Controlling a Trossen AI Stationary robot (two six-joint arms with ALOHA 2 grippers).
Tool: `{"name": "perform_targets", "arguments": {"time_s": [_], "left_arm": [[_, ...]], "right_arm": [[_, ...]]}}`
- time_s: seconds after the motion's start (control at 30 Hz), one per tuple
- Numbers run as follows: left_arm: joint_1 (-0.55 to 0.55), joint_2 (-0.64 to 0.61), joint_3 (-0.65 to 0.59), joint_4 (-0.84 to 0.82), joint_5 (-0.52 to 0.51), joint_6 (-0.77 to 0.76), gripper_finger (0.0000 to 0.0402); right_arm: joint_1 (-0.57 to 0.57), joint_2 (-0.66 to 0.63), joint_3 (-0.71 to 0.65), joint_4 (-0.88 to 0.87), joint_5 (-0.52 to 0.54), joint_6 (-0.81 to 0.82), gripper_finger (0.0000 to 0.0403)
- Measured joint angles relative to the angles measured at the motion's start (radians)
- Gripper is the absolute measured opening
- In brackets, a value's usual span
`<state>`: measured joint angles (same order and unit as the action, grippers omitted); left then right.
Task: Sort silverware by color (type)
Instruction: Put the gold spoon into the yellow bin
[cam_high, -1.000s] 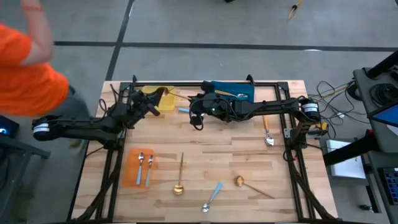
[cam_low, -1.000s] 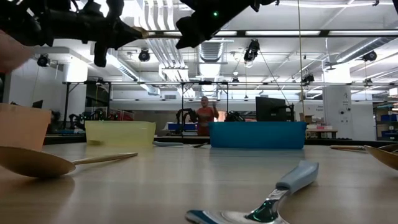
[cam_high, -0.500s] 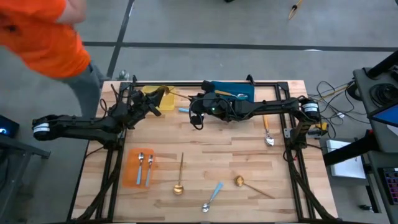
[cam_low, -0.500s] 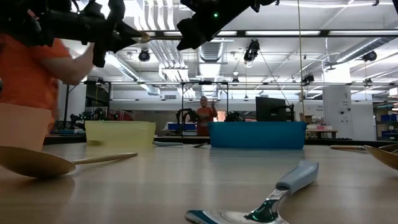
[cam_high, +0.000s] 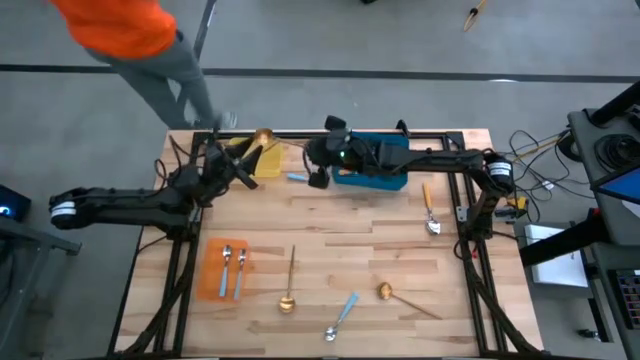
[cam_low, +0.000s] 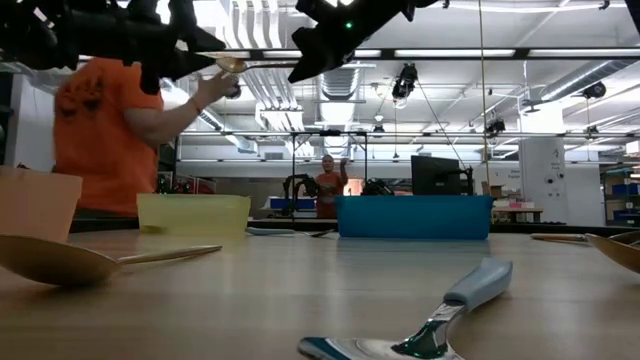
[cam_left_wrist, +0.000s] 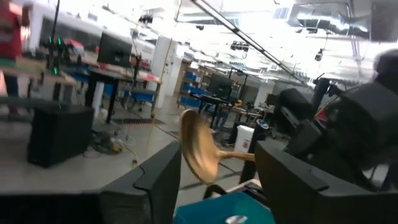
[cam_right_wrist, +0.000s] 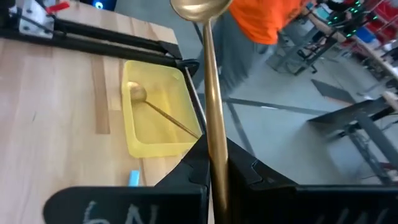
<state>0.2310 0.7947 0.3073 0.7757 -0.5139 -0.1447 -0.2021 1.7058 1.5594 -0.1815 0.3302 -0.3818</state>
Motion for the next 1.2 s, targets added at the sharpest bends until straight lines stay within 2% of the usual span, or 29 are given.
{"name": "perform_targets", "arguments": {"time_s": [0.17,0.3,0.5,0.6,0.73,0.9,1.2], "left_arm": [[0.0,-0.073,0.001,0.001,0.007,0.135,0.0192],[0.0,-0.134,0.005,0.004,0.085,0.216,0.0192],[0.0,-0.227,0.006,-0.002,0.086,0.307,0.0192],[0.0,-0.262,0.006,-0.002,0.073,0.354,0.0192],[0.0,-0.311,0.006,-0.028,-0.009,0.407,0.0192],[0.0,-0.348,0.006,-0.085,-0.202,0.418,0.0192],[0.0,-0.368,0.006,-0.132,-0.312,0.486,0.0192]], "right_arm": [[-0.06,0.013,0.056,-0.02,-0.073,0.031,0.0009],[-0.103,0.084,0.124,-0.019,-0.13,0.032,0.0009],[-0.15,0.249,0.319,-0.098,-0.129,0.0,0.0009],[-0.169,0.337,0.451,-0.193,-0.129,-0.015,0.0009],[-0.185,0.448,0.612,-0.304,-0.129,-0.044,0.0009],[-0.196,0.566,0.792,-0.41,-0.131,-0.081,0.0009],[-0.204,0.6,0.786,-0.386,-0.233,-0.11,0.0009]]}}
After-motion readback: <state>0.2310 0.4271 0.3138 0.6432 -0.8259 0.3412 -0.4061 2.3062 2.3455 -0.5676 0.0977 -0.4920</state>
